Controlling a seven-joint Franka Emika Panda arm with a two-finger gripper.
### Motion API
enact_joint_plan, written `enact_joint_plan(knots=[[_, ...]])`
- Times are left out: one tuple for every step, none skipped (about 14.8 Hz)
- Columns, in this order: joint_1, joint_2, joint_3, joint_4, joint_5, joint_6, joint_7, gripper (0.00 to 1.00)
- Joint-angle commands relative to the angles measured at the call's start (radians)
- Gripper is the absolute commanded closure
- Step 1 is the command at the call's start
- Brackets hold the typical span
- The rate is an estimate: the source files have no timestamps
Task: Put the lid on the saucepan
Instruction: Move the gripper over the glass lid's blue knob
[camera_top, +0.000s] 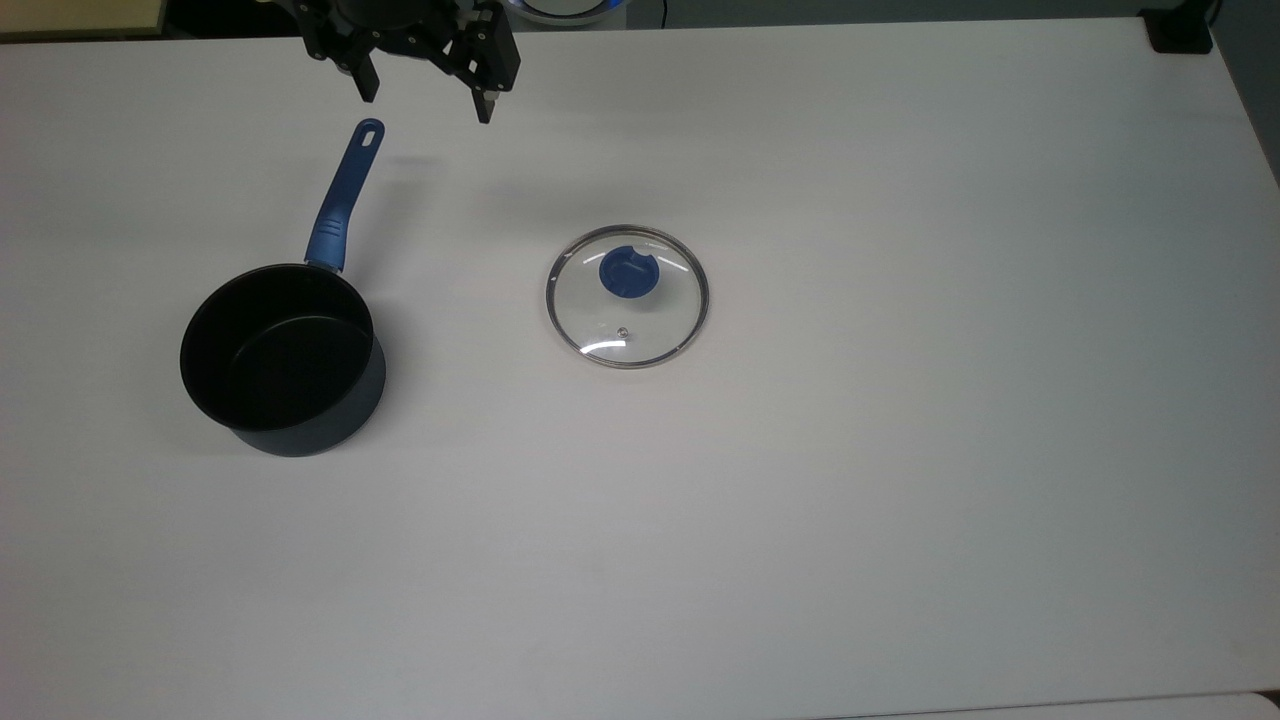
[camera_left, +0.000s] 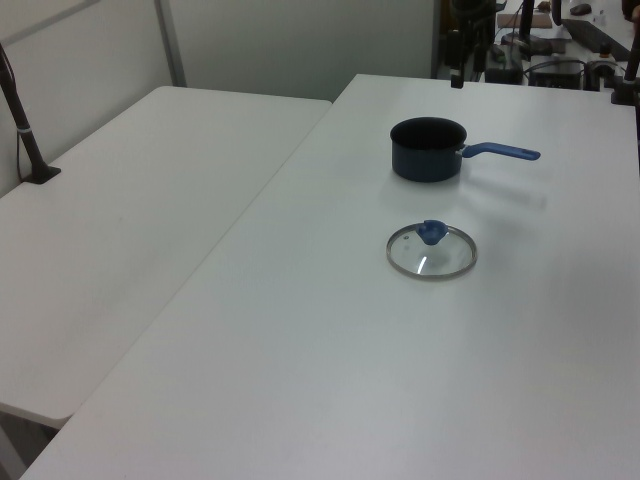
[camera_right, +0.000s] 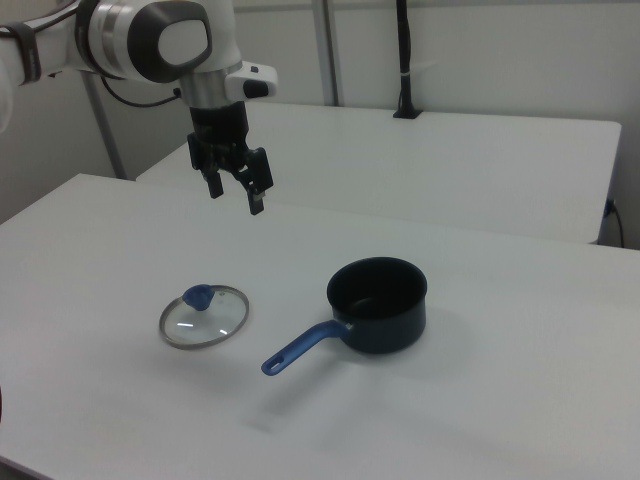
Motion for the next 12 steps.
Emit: enact_joint_plan(knots=[[0.013,0.0,-0.006,0.002,0.003,-0.029,-0.017,0.0],[0.013,0.0,-0.006,0.002,0.003,-0.029,-0.017,0.0],[0.013,0.0,-0.005,0.002,0.001,-0.029,-0.017,0.0],[0.011,0.0,-0.006,0.002,0.003,-0.029,-0.017,0.0],[0.011,0.003,-0.005,0.002,0.003,-0.027,-0.017,0.0],[0.01,0.005,-0.006,0.002,0.003,-0.024,-0.019,0.0],[0.01,0.007,-0.005,0.003,0.003,-0.023,-0.019,0.0],[0.01,0.008,-0.005,0.003,0.003,-0.023,-0.028,0.0],[0.011,0.01,-0.005,0.003,0.004,-0.023,-0.035,0.0],[0.011,0.01,-0.005,0.002,0.006,-0.023,-0.035,0.0],[0.011,0.01,-0.005,0.002,0.006,-0.023,-0.035,0.0],[0.01,0.01,-0.005,0.002,0.009,-0.023,-0.035,0.0]])
